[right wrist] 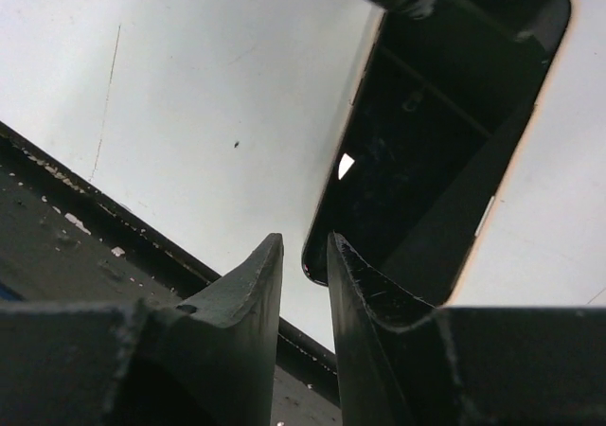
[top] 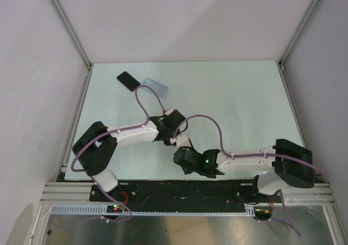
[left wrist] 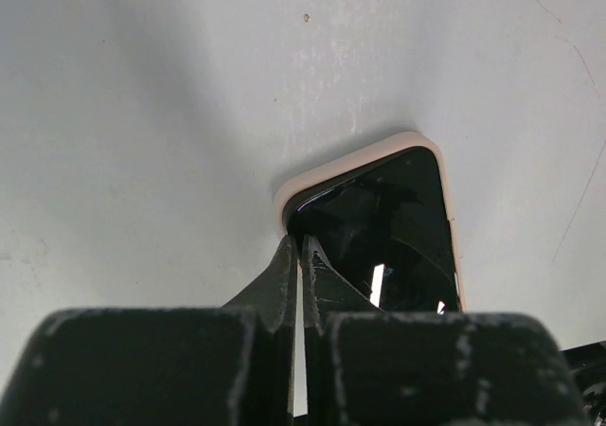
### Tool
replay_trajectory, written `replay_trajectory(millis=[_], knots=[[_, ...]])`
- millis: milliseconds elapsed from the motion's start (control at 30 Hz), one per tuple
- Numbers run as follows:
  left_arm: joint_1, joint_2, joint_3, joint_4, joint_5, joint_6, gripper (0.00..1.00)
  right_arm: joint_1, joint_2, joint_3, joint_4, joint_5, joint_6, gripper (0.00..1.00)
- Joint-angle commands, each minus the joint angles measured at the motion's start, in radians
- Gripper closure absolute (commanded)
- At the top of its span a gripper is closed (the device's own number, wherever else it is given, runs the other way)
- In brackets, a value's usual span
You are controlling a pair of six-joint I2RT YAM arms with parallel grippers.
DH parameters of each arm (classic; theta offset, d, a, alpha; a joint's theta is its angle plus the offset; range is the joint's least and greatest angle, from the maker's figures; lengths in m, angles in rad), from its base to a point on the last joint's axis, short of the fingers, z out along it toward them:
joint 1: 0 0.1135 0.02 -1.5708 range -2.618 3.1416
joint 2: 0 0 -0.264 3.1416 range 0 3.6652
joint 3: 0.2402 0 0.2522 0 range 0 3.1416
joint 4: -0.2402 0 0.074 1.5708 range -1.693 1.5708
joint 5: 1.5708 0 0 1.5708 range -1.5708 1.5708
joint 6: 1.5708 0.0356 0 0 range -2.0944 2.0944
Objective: Put the phone into the phone case
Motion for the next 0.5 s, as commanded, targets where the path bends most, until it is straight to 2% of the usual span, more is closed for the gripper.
replay_trajectory(millis=[0,467], knots=[[-0.028,0.089,-0.02,0.081,0.041,-0.013,1.0,0.035,0.055,0.066,-0.036,0.108,0.002,0.7],[-0.029,0.108,-0.014,0.081,0.046,-0.011,1.0,0.097,0.088,0.083,-0.131,0.177,0.033,0.72]])
